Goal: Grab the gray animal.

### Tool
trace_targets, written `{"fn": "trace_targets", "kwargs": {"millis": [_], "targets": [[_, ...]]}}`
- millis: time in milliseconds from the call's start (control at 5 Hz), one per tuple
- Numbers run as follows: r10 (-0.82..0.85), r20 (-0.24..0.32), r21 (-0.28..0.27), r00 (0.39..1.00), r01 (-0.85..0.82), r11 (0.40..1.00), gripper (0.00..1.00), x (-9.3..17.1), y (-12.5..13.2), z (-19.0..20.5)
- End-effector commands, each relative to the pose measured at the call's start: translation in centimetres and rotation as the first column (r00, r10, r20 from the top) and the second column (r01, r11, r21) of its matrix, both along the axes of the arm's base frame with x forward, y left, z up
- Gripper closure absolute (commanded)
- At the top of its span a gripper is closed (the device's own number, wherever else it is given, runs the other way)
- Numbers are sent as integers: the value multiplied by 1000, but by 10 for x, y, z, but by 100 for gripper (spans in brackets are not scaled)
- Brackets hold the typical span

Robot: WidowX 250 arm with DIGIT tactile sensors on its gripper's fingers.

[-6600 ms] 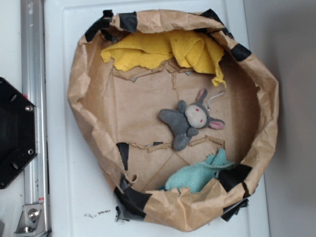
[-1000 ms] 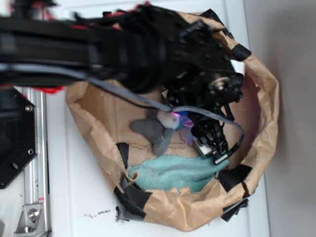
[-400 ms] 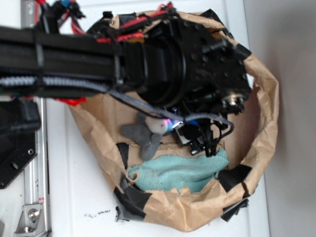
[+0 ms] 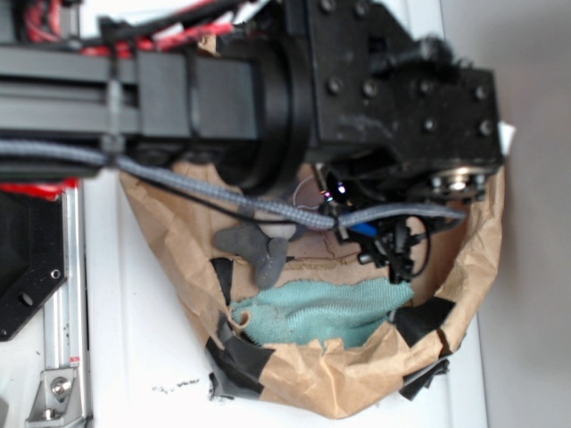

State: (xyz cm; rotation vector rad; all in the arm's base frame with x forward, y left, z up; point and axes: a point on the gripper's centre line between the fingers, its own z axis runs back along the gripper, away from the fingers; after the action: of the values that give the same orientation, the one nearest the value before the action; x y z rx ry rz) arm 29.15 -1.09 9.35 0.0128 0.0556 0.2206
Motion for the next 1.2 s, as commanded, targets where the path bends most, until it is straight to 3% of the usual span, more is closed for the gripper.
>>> {"fn": "trace_targets", "kwargs": {"millis": [0, 400, 600, 1000], "targets": [[220, 53, -180, 974, -207, 961, 0, -22, 11, 19], [288, 29, -171, 957, -279, 945, 0, -54, 20, 4], [291, 27, -205, 956, -280, 938, 0, -54, 20, -6], [199, 22, -170, 980, -193, 966, 0, -44, -8, -52]]}}
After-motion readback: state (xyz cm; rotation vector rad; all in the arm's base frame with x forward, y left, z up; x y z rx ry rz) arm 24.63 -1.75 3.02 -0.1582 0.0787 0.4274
